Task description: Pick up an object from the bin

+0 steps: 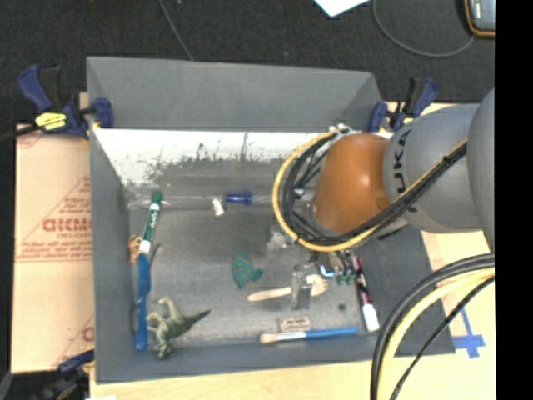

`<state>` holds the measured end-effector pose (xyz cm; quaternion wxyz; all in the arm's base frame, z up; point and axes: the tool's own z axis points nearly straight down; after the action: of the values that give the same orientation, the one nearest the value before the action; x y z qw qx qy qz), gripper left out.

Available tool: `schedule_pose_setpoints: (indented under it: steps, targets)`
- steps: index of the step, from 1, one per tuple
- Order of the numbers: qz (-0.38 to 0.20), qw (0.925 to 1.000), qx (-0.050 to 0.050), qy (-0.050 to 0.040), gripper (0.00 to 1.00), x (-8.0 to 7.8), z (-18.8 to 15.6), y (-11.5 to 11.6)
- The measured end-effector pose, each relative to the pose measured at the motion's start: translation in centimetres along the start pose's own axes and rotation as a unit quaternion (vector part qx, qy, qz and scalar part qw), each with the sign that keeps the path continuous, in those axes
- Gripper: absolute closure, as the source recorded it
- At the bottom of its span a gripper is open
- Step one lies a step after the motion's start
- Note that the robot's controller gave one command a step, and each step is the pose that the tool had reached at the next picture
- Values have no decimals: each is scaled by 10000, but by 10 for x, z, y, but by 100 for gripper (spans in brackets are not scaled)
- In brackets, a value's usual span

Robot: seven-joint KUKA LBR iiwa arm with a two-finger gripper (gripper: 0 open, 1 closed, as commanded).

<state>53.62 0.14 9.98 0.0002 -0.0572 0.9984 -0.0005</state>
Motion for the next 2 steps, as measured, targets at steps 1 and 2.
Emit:
schedule_pose_setpoints:
  steps: [1,2]
  targets:
    - [802,9968,15,-75,0,11,29,5]
    - [253,9997,9,-56,100,9,28,2]
